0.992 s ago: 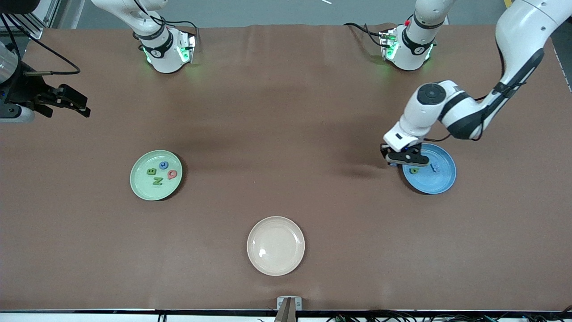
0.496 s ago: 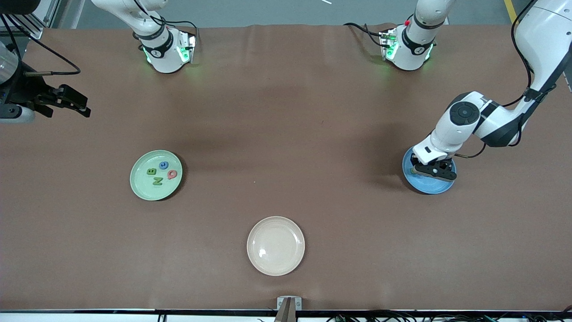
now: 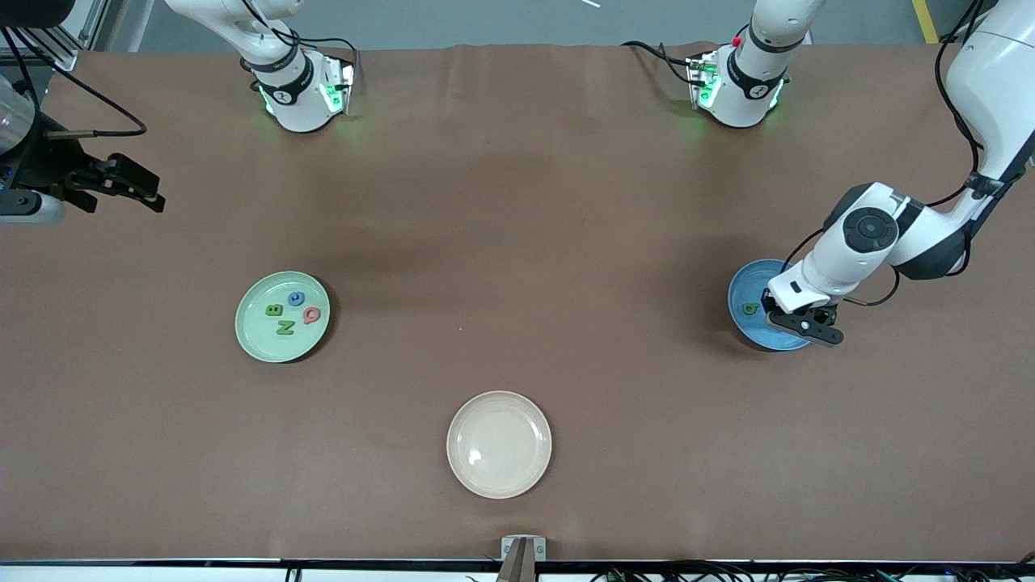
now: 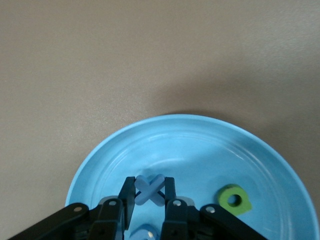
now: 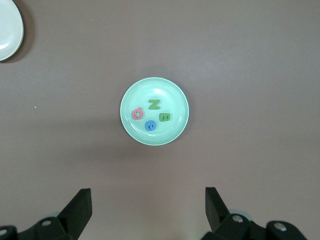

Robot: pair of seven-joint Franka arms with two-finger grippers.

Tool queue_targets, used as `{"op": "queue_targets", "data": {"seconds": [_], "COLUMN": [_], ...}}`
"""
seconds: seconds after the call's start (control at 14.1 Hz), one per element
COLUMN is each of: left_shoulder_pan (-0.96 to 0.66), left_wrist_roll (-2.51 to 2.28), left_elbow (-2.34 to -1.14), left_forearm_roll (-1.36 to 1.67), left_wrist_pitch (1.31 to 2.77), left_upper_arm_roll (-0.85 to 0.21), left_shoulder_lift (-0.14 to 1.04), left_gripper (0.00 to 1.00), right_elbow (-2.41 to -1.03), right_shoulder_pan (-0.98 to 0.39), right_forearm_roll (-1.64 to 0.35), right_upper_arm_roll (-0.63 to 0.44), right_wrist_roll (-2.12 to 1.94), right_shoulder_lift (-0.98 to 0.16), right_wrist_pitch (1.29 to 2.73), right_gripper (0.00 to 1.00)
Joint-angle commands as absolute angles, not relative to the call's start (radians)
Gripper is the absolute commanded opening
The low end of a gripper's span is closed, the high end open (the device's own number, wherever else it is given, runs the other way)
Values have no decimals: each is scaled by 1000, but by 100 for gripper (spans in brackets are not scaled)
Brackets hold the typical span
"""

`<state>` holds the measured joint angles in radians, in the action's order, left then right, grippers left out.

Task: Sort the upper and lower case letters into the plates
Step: 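Lower the x into the blue plate and open the left gripper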

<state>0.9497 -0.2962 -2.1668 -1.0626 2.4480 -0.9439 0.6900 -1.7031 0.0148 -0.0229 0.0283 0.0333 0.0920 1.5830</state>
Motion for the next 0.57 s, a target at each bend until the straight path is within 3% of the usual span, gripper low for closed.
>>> {"op": "queue_targets", "data": {"seconds": [0.0, 0.07, 0.14, 0.28, 0.35, 0.5], "left_shoulder_pan": [931, 933, 933, 937, 940, 945], "left_wrist_roll": [-275, -273, -275, -276, -275, -272], "left_elbow": [-2138, -2137, -2135, -2138, -2140, -2137], "left_forearm_roll": [-1051, -1051, -1051, -1049, -1042, -991], "left_wrist_pitch": [2430, 2430, 2430, 2425, 2409, 2352], "left_upper_arm_roll": [-939, -939, -939, -942, -949, -994], "left_shoulder_lift": [709, 707, 706, 690, 687, 658], "left_gripper": [14, 20, 57, 77, 97, 100], "right_elbow": [-1712, -1712, -1712, -1712, -1710, -1710], "right_shoulder_pan": [26, 25, 25, 25, 25, 25], "right_forearm_roll": [-23, -15, -14, -11, -9, -9], "right_upper_arm_roll": [35, 35, 35, 35, 37, 37], "right_wrist_roll": [20, 20, 20, 20, 20, 20], "right_shoulder_lift": [98, 98, 98, 100, 100, 100], "right_wrist_pitch": [1594, 1598, 1598, 1598, 1600, 1604], "right_gripper": [100, 100, 100, 100, 100, 100]}}
